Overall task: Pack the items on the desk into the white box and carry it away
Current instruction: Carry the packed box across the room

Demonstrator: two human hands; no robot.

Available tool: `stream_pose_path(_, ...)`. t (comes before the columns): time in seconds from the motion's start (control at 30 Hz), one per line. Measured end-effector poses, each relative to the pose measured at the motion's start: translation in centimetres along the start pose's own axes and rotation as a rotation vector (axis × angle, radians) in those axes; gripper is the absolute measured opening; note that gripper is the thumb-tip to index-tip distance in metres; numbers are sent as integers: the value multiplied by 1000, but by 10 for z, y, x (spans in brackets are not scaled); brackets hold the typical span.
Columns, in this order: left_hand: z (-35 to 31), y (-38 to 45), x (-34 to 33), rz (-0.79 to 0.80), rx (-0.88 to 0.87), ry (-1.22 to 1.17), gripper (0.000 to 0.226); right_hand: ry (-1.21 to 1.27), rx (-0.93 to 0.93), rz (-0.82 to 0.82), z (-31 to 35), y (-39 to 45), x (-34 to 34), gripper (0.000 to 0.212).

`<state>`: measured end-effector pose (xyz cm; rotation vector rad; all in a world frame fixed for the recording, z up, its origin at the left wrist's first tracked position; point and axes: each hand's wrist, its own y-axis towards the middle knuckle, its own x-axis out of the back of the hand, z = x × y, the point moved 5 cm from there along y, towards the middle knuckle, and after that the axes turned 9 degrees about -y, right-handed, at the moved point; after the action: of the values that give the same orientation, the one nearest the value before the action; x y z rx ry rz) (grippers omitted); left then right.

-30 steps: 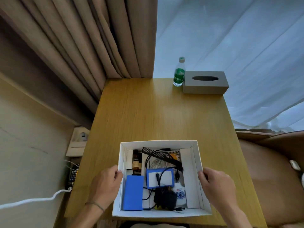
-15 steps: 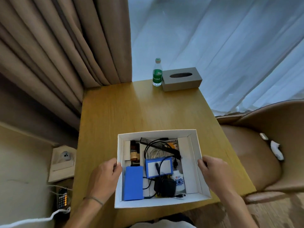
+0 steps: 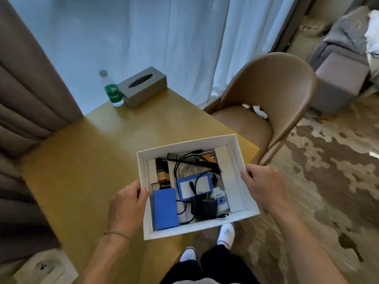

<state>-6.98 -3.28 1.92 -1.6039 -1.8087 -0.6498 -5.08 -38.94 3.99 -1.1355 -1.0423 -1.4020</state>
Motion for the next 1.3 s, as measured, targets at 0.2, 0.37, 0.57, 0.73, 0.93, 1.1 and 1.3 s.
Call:
stream_pose_path(0.2,-56,0,-45,170,-212,37,45,30,-282,-37,-73,-70,15,47)
stream_pose_path(0.37,-98,-22,-96,354,-298,10,35,20,-494,-54,-131,-146,20,43)
stream_pose_path(0.57,-163,-79,-158,490,-446,30,35,88,-724,-84,-194,-263,33,41)
stream_pose_path(0.73,-216,-152,-203,589,-571,61,31,72,-879,-120,-237,-369,47,42)
stream_pose_path(0.93,-280,-281,-245,712,-772,105,30,57,-1081,-164,-287,-519,63,44)
stream_pose_path(1.1,-318,-389,-282,798,-872,95,33,42,-1259,-202,-313,-637,73,45)
stream_pose_path(1.3,-353,-504,-332,955,-973,99,34,70,-1488,-239,-332,-762,66,40)
